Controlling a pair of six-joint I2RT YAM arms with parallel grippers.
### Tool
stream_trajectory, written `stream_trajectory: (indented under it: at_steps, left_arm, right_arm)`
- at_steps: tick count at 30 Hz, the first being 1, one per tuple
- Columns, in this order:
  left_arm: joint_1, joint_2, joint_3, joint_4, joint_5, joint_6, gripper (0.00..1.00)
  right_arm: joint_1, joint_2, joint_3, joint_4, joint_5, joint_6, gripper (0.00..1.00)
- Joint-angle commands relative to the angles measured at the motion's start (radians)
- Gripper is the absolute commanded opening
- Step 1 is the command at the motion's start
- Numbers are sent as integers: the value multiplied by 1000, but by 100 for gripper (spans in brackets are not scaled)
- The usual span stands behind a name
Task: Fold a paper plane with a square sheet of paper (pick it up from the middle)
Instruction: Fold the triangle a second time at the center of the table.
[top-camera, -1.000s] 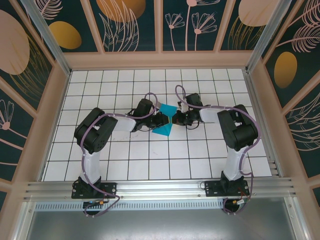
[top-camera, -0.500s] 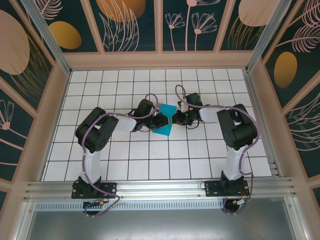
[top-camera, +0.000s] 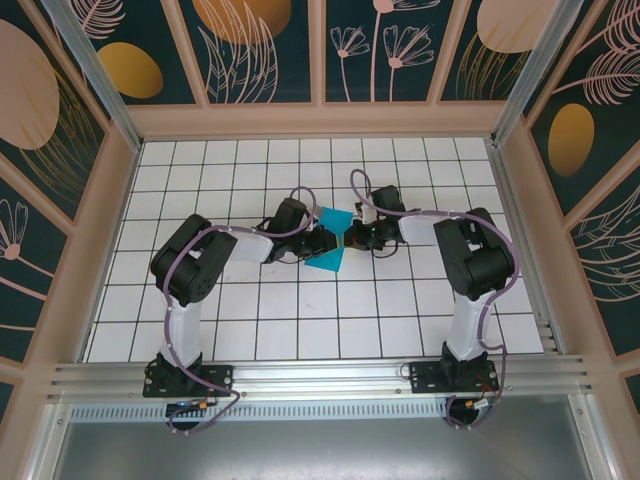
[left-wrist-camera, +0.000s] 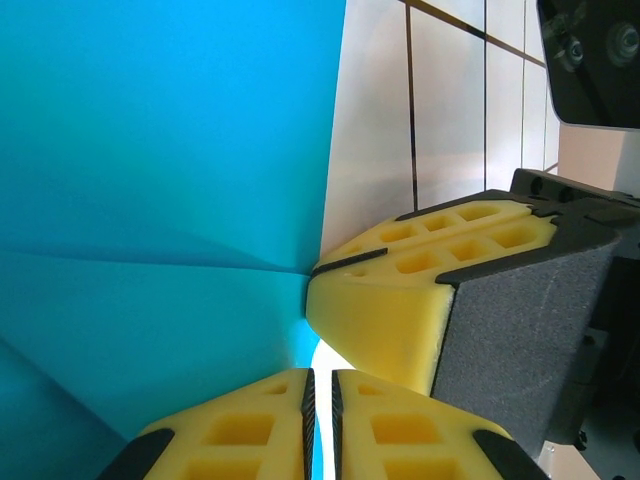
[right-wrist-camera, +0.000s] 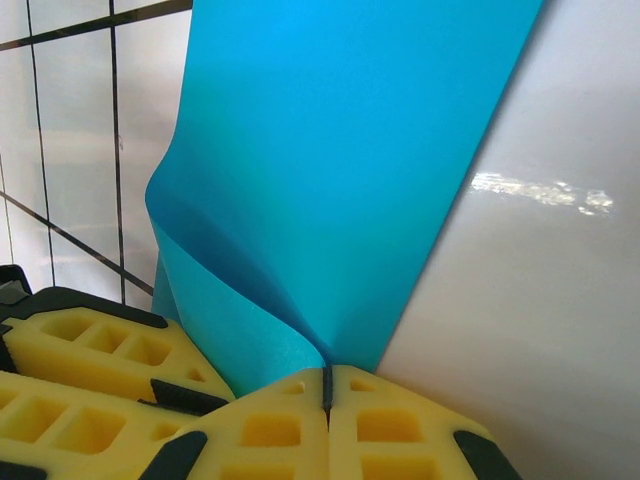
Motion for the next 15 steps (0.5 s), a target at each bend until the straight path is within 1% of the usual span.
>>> stream_trajectory:
  at_steps: [1,15]
  left_arm:
    - [-6,-32,-5,0,-18,24,16]
    - [-5,-30,-8,-19,-38,32,16]
  right_arm:
    - [-4,-3,7,20,-23,-24,3]
    - [-4,16,25,13,-17,-23,3]
